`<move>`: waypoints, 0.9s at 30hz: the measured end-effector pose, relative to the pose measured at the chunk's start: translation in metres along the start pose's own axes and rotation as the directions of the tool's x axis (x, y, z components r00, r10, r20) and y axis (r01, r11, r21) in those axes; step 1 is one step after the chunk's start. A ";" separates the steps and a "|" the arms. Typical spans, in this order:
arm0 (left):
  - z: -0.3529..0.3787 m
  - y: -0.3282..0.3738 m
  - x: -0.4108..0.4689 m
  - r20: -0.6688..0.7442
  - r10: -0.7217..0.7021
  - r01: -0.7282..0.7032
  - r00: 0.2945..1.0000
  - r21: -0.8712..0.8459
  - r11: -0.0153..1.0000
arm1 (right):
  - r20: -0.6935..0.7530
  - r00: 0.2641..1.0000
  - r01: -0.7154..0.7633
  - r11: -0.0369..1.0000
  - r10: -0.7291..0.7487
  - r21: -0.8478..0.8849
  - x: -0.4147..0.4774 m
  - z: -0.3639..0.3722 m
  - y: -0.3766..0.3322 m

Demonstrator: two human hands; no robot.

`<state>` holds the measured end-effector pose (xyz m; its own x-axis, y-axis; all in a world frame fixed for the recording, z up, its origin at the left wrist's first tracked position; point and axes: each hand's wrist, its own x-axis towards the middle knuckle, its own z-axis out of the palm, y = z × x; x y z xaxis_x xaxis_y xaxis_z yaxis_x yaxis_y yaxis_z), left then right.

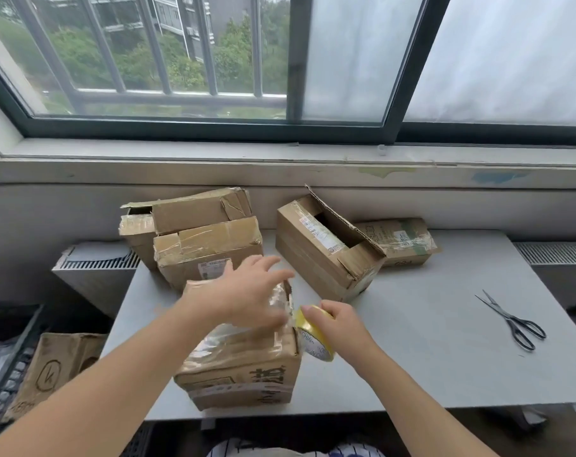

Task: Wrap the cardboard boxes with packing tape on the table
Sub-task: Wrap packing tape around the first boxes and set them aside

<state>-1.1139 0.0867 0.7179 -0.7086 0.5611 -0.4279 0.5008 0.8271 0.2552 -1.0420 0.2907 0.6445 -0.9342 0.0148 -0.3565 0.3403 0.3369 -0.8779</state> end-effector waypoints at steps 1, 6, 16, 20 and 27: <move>0.010 0.009 -0.008 0.065 0.005 -0.004 0.998 -0.007 1.000 | 0.050 0.999 0.007 0.999 -0.004 -0.050 -0.001 0.003 -0.002; 0.045 0.013 -0.018 0.035 0.028 -0.032 0.999 0.120 0.992 | 0.224 0.975 0.073 0.947 -0.002 -0.311 0.003 0.005 -0.020; 0.026 -0.026 -0.015 -0.038 0.009 -0.005 0.999 0.114 0.994 | 0.277 0.956 0.230 0.839 -0.099 -0.494 0.025 -0.009 -0.058; 0.029 -0.024 -0.025 -0.037 -0.112 0.115 0.993 0.103 0.988 | 0.336 0.938 0.265 0.798 -0.083 -0.541 0.023 0.001 -0.062; 0.063 0.000 -0.031 -0.253 -0.394 0.383 0.884 -0.094 0.919 | 0.390 0.919 0.246 0.848 -0.051 -0.469 0.019 0.015 -0.062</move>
<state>-1.0603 0.0670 0.6769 -0.9492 0.1781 -0.2595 0.1420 0.9782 0.1518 -1.0794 0.2563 0.6871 -0.8347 -0.3706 -0.4074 0.0083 0.7312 -0.6821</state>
